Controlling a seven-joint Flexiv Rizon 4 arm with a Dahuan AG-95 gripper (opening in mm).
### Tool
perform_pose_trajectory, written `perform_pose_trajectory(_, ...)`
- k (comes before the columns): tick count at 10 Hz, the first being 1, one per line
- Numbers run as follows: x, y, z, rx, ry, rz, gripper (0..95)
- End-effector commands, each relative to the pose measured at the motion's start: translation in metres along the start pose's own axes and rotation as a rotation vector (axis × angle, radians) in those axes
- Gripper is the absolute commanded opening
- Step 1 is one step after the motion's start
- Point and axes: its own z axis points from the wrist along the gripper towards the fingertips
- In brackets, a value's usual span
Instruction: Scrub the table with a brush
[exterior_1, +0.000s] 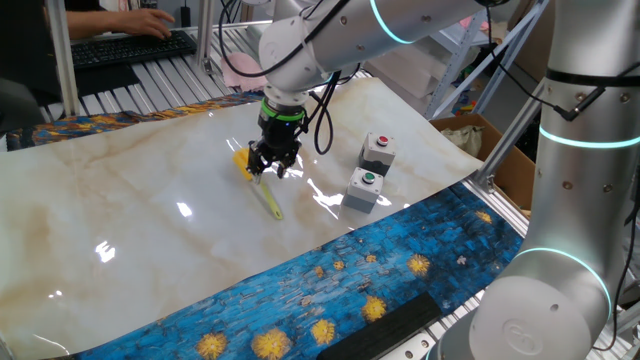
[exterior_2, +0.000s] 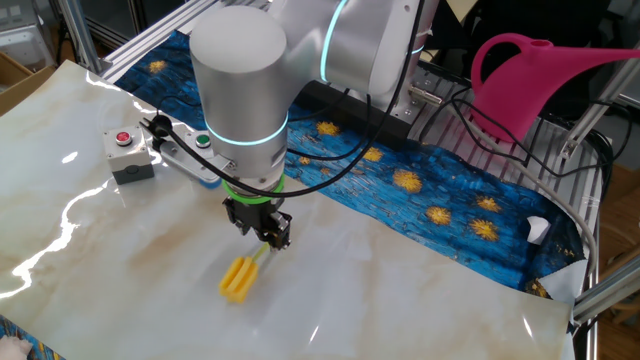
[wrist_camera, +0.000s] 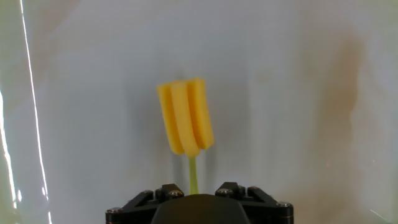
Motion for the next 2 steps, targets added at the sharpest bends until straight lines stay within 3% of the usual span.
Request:
perform_pose_trajectory(1, -0.0002, -0.0001, 0.0001, 0.002, 0.003, 0.006, 38.0)
perform_pose_trajectory(2, -0.0002, -0.0001, 0.0, 0.002, 0.003, 0.01, 38.0)
